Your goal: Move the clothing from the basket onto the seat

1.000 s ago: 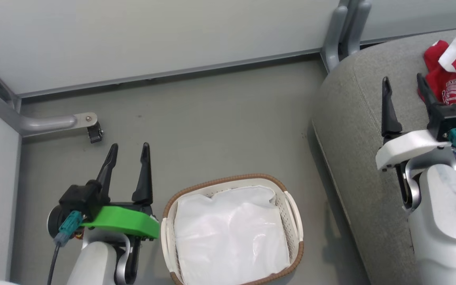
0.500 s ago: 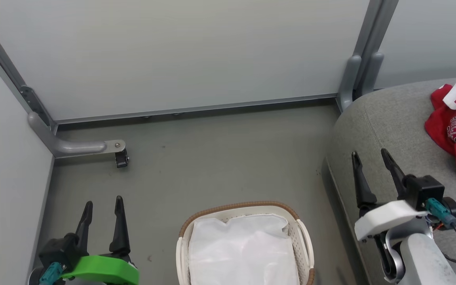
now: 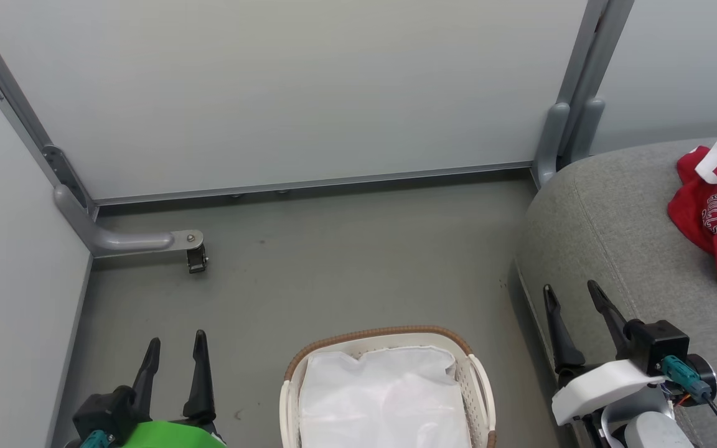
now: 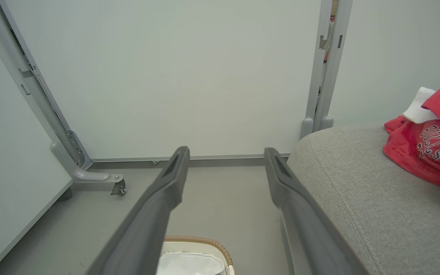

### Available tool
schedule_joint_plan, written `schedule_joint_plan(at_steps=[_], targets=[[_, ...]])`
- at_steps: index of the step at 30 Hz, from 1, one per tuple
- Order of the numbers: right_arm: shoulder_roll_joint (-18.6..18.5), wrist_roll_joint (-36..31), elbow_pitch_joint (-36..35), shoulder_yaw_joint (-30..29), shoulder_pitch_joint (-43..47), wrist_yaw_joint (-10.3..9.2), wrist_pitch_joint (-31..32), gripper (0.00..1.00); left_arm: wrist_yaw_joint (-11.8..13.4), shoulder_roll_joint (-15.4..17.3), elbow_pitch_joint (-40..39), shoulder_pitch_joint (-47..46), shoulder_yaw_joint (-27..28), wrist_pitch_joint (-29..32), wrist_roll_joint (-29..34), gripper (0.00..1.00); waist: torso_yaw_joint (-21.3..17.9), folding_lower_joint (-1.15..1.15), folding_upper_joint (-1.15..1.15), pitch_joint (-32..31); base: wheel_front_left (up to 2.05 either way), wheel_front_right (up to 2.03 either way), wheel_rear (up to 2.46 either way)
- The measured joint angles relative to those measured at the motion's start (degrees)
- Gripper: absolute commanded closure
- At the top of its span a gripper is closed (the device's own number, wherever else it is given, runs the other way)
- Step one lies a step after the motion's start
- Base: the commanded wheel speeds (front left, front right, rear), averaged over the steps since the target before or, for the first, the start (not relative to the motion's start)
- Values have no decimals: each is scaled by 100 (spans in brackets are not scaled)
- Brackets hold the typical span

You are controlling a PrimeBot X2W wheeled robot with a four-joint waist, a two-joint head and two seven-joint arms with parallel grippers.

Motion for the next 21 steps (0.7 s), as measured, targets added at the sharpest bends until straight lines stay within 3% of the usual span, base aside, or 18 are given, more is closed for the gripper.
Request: schedule_joint_plan(at_steps=[16, 17, 21], targets=[[0, 51, 18, 54, 5, 0, 0, 0, -1, -1, 121, 3, -90, 0, -37, 0, 3, 0, 0, -44, 0, 0, 0], [3, 55, 33, 55, 8, 0, 2, 100, -1, -2, 137, 3, -92, 1, -37, 100, 6, 0, 0, -43, 0, 0, 0], [38, 55, 218, 66, 110, 0, 13, 100, -1, -7, 327, 29, -105, 1, -53, 100, 6, 0, 0, -44, 0, 0, 0]])
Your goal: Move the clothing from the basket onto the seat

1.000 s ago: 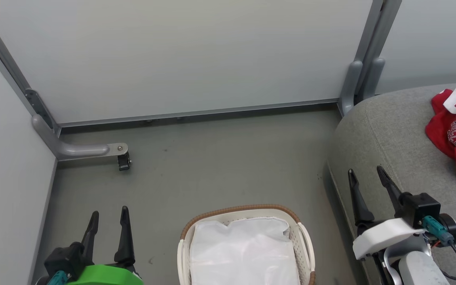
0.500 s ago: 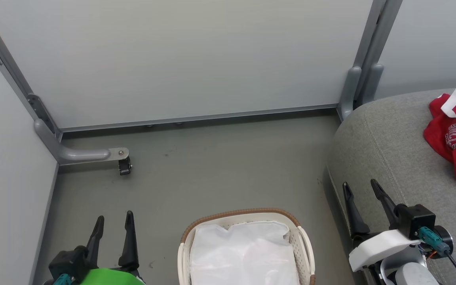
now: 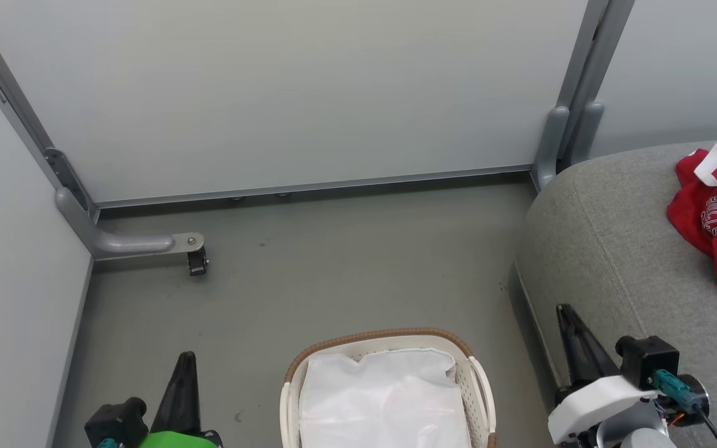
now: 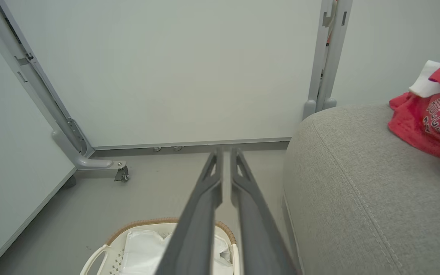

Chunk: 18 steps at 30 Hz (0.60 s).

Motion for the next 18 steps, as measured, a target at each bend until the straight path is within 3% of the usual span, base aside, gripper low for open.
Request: schedule_joint_plan(at_steps=[18], targets=[[8, 1960, -22, -219, 40, 0, 531, 100, 0, -7, -55, -51, 255, 532, -1742, 100, -53, 0, 0, 31, 0, 0, 0]])
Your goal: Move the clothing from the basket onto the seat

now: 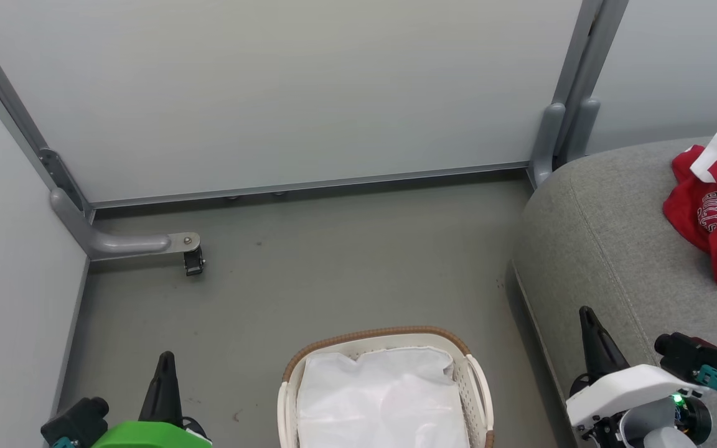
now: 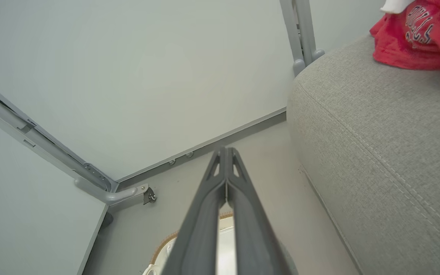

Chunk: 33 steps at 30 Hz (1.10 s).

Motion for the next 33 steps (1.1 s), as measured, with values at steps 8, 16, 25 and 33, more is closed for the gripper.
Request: schedule_joint_plan(at_steps=[8, 16, 25, 33], targets=[[-1, 697, -38, -78, -12, 0, 179, 100, 0, 0, -51, -79, 87, 176, -611, 100, -21, 0, 0, 12, 0, 0, 0], [-4, 1350, -71, -159, -30, 0, 356, 100, 0, 0, -100, -148, 186, 354, -1203, 100, -42, 0, 0, 25, 0, 0, 0], [-5, 2009, -112, -236, -51, 0, 530, 100, -1, 0, -151, -224, 269, 525, -1775, 100, -66, 0, 0, 39, 0, 0, 0], [-8, 2563, -142, -302, -66, 0, 669, 100, -3, 1, -183, -297, 355, 679, -2274, 100, -87, 0, 0, 51, 0, 0, 0]])
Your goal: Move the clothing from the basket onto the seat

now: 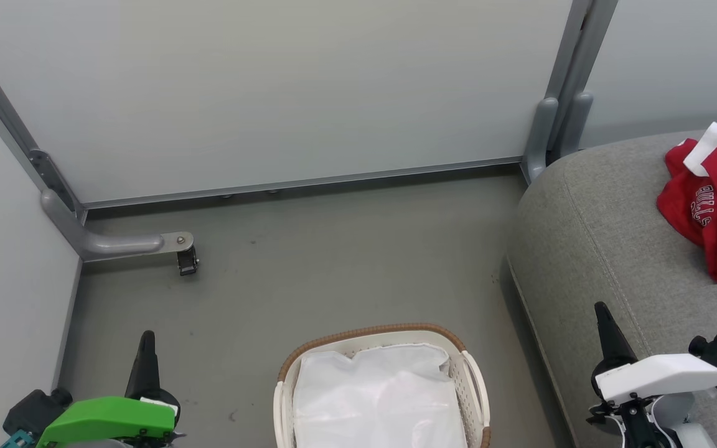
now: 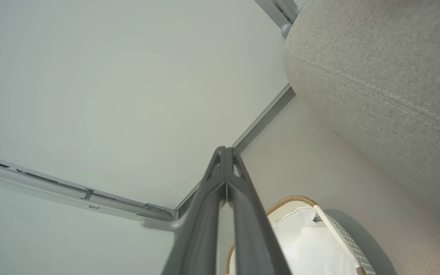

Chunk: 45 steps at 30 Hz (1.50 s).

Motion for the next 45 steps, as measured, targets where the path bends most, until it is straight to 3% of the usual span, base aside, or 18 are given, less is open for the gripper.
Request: schedule_joint_plan(at_steps=[45], targets=[[-22, 2425, -132, -287, -104, -2, 642, 100, -19, 0, -178, -280, 347, 650, -2139, 100, -119, 0, 0, 70, 0, 0, 0]])
